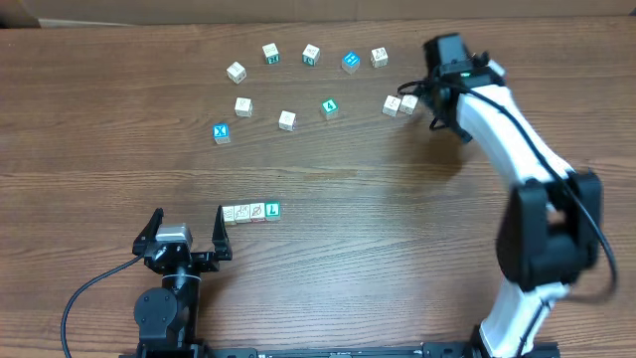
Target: Form a horizontal line
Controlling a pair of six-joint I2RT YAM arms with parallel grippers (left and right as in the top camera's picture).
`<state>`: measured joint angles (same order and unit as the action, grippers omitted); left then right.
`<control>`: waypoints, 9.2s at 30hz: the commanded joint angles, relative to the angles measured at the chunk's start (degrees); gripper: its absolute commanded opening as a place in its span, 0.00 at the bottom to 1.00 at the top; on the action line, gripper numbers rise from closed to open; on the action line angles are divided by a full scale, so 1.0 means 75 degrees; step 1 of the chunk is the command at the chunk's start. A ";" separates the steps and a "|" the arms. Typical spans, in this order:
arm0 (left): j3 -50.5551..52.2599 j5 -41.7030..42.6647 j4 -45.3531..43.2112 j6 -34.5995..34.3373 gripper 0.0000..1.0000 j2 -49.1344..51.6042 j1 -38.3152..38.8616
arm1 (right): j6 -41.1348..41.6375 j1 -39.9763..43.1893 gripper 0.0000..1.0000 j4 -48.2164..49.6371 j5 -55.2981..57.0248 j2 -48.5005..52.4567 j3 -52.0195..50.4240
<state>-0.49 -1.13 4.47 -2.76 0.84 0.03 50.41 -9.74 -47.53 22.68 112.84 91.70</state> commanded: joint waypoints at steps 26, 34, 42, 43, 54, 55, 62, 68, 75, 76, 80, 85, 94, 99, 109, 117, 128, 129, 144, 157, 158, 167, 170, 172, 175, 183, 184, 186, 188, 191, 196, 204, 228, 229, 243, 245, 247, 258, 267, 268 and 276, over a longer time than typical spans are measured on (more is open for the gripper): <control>0.0029 -0.0047 -0.0020 0.0143 1.00 -0.0079 0.0050 | 0.0026 0.0058 1.00 -0.1011 0.0592 -0.4217 -0.0052; 0.0029 -0.0047 -0.0020 0.0143 1.00 -0.0079 0.0050 | 0.0026 0.0058 1.00 -0.0857 0.0804 -0.5249 -0.2352; 0.0029 -0.0047 -0.0020 0.0146 1.00 -0.0079 0.0050 | 0.0023 0.0067 1.00 0.1798 0.0979 -0.6324 -0.6035; 0.0029 -0.0047 -0.0020 0.0143 1.00 -0.0079 0.0050 | 0.0023 0.0067 1.00 0.2127 0.0979 -0.6379 -0.6376; 0.0029 -0.0047 -0.0020 0.0143 0.99 -0.0079 0.0050 | 0.0026 0.0067 1.00 0.4328 0.0970 -0.6432 -0.8597; 0.0029 -0.0047 -0.0020 0.0143 1.00 -0.0079 0.0050 | 0.0026 0.0070 1.00 0.4415 0.0970 -0.6432 -0.8682; 0.0029 -0.0047 -0.0020 0.0146 1.00 -0.0079 0.0050 | -0.0825 0.0405 1.00 0.4806 -0.0035 -0.6441 -0.8795; 0.0029 -0.0047 -0.0020 0.0143 0.99 -0.0079 0.0050 | -0.2323 0.0816 1.00 0.5292 -0.1364 -0.6438 -0.8900; 0.0029 -0.0047 -0.0020 0.0146 1.00 -0.0079 0.0050 | -0.4619 0.0816 1.00 0.7702 -0.3279 -0.6458 -1.0147; 0.0029 -0.0047 -0.0020 0.0143 1.00 -0.0079 0.0050 | -0.4919 0.0816 1.00 0.7979 -0.3547 -0.6481 -1.0290; 0.0029 -0.0047 -0.0020 0.0143 1.00 -0.0079 0.0050 | -0.5747 0.0816 1.00 0.8128 -0.4159 -0.6554 -1.0386; 0.0029 -0.0047 -0.0020 0.0146 0.99 -0.0079 0.0050 | -0.6169 0.0822 1.00 0.8134 -0.4468 -0.6586 -1.0430; 0.0029 -0.0047 -0.0020 0.0143 1.00 -0.0079 0.0050 | -0.6193 0.0868 1.00 0.8239 -0.4468 -0.6592 -1.0576; 0.0029 -0.0047 -0.0020 0.0143 1.00 -0.0079 0.0050 | -0.6545 0.0868 1.00 0.8411 -0.4704 -0.6633 -1.0934; 0.0029 -0.0047 -0.0020 0.0143 1.00 -0.0079 0.0050 | -0.6851 0.0883 1.00 0.8501 -0.4983 -0.6936 -1.1310; 0.0029 -0.0047 -0.0020 0.0143 1.00 -0.0079 0.0050 | -0.6851 0.0883 1.00 0.8585 -0.4980 -0.7519 -1.1663; 0.0029 -0.0047 -0.0020 0.0143 1.00 -0.0079 0.0050 | -0.6851 0.0883 1.00 0.8617 -0.4978 -0.8402 -1.2138; 0.0029 -0.0047 -0.0020 0.0143 1.00 -0.0079 0.0050 | -0.6851 0.0889 1.00 0.8591 -0.4945 -0.8480 -1.2176; 0.0029 -0.0047 -0.0020 0.0143 1.00 -0.0079 0.0050 | -0.6849 0.0918 1.00 0.7213 -0.4651 -1.0194 -1.2167; 0.0029 -0.0047 -0.0020 0.0146 1.00 -0.0079 0.0050 | -0.6849 0.0918 1.00 0.6231 -0.4540 -1.1494 -1.2167; 0.0029 -0.0047 -0.0020 0.0146 0.99 -0.0079 0.0050 | -0.6849 0.0918 1.00 0.6137 -0.4526 -1.1610 -1.2167; 0.0029 -0.0047 -0.0020 0.0143 1.00 -0.0079 0.0050 | -0.6837 0.0915 1.00 0.5814 -0.4523 -1.2578 -1.2167; 0.0029 -0.0047 -0.0020 0.0143 1.00 -0.0079 0.0050 | -0.6779 0.0915 1.00 0.5814 -0.4520 -1.2692 -1.2167; 0.0029 -0.0047 -0.0017 0.0143 1.00 -0.0079 0.0050 | -0.6784 0.0915 1.00 0.5811 -0.4517 -1.2779 -1.2167; 0.0026 -0.0047 -0.0020 0.0146 0.99 -0.0079 0.0050 | -0.6793 0.0915 1.00 0.5805 -0.4418 -1.2910 -1.2167; 0.0026 -0.0044 -0.0020 0.0146 0.99 -0.0079 0.0050 | -0.6988 0.0906 1.00 0.5779 -0.4316 -1.3578 -1.2164; 0.0029 -0.0044 -0.0020 0.0146 0.99 -0.0079 0.0050 | -0.6988 0.0906 1.00 0.5776 -0.4316 -1.3752 -1.2164; 0.0026 -0.0047 -0.0020 0.0146 0.99 -0.0079 0.0050 | -0.6988 0.0886 1.00 0.5776 -0.4316 -1.4038 -1.2164; 0.0029 -0.0047 -0.0020 0.0146 0.99 -0.0079 0.0050 | -0.6991 0.0793 1.00 0.5776 -0.4275 -1.4294 -1.2164; 0.0029 -0.0047 -0.0020 0.0146 1.00 -0.0079 0.0050 | -0.6991 0.0632 1.00 0.5761 -0.4167 -1.4592 -1.2164; 0.0026 -0.0047 -0.0020 0.0146 1.00 -0.0079 0.0050 | -0.6983 0.0554 1.00 0.5756 -0.4170 -1.4866 -1.2161; 0.0029 -0.0047 -0.0020 0.0146 1.00 -0.0079 0.0050 | -0.6959 0.0554 1.00 0.5756 -0.4170 -1.4880 -1.2161; 0.0029 -0.0047 -0.0020 0.0146 1.00 -0.0079 0.0050 | -0.6959 0.0557 1.00 0.5782 -0.4173 -1.5029 -1.2161; 0.0029 -0.0047 -0.0020 0.0146 0.99 -0.0079 0.0050 | -0.6959 0.0557 1.00 0.5782 -0.4173 -1.5029 -1.2164; 0.0026 -0.0047 -0.0020 0.0146 0.99 -0.0079 0.0050 | -0.6959 0.0557 1.00 0.5782 -0.4173 -1.5023 -1.2164; 0.0029 -0.0047 -0.0020 0.0146 1.00 -0.0079 0.0050 | -0.6959 0.0557 1.00 0.5782 -0.4173 -1.5023 -1.2164; 0.0029 -0.0047 -0.0020 0.0146 1.00 -0.0079 0.0050 | -0.6959 0.0557 1.00 0.5782 -0.4170 -1.5023 -1.2164; 0.0029 -0.0047 -0.0020 0.0146 1.00 -0.0079 0.0050 | -0.6959 0.0557 1.00 0.5782 -0.4170 -1.5023 -1.2164; 0.0029 -0.0047 -0.0020 0.0146 1.00 -0.0079 0.0050 | -0.6959 0.0557 1.00 0.5782 -0.4173 -1.5023 -1.2161; 0.0029 -0.0047 -0.0020 0.0146 0.99 -0.0079 0.0050 | -0.6959 0.0557 1.00 0.5782 -0.4173 -1.5023 -1.2164; 0.0029 -0.0047 -0.0020 0.0146 0.99 -0.0079 0.0050 | -0.6959 0.0557 1.00 0.5782 -0.4173 -1.5023 -1.2164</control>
<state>-0.51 -1.13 4.49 -2.76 0.84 0.03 -1.26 -5.30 -4.47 -8.95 0.84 1.04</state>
